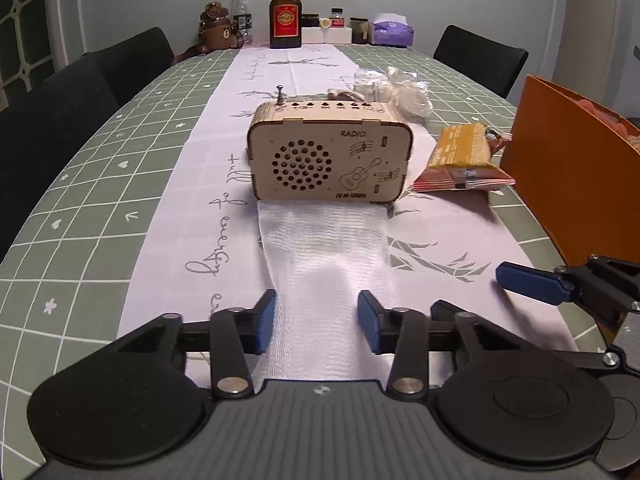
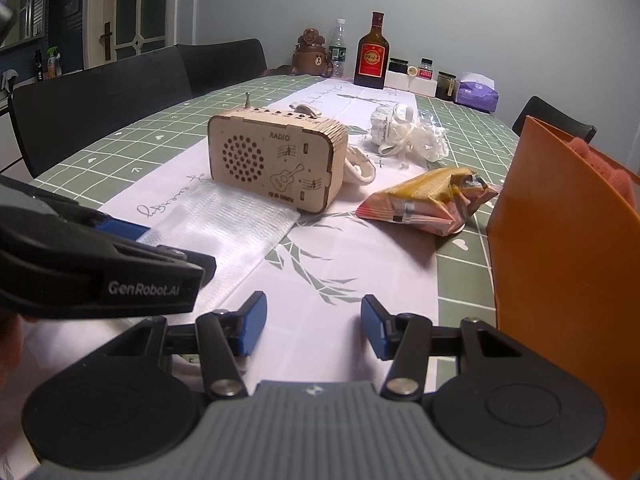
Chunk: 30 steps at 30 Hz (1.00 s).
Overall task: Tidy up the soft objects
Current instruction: 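Grasp the white mesh bag with the left gripper, then grasp the yellow snack packet with the right gripper while the left holds the mesh bag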
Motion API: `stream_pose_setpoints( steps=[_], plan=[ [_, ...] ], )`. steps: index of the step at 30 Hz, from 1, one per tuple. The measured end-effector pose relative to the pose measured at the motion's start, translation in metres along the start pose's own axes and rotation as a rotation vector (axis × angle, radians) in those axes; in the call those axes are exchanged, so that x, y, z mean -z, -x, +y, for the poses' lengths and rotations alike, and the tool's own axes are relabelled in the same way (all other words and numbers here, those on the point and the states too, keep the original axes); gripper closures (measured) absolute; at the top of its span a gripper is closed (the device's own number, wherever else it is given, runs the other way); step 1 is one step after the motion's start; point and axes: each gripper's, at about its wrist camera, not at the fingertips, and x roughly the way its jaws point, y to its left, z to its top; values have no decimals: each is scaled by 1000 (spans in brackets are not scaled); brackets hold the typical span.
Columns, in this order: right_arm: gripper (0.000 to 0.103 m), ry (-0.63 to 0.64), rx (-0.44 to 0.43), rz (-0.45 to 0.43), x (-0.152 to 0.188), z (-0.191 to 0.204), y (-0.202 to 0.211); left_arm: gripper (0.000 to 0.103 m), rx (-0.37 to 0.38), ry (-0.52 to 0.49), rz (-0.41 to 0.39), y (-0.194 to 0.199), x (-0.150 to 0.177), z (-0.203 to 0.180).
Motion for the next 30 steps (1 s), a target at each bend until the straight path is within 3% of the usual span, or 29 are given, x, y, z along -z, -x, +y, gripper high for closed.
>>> stream_pose_setpoints(
  steps=[5, 6, 11, 18, 22, 27, 30],
  plan=[
    [52, -6, 26, -5, -1, 1, 1, 98, 35, -16, -10, 0, 0, -5],
    [52, -4, 36, -9, -2, 0, 1, 100, 37, -11, -9, 0, -1, -6],
    [51, -6, 115, -57, -10, -1, 5, 100, 18, 26, -18, 2, -5, -1],
    [38, -14, 224, -112, -35, -8, -12, 100, -11, 102, -6, 1, -23, 8],
    [26, -12, 285, -107, -50, -14, -34, 100, -22, 124, 8, -3, -26, 8],
    [26, -41, 304, -76, -54, -25, -58, 100, -31, 128, 31, -7, -28, 5],
    [37, -44, 298, -57, -54, -29, -65, 100, -32, 128, 43, -9, -30, 3]
  ],
)
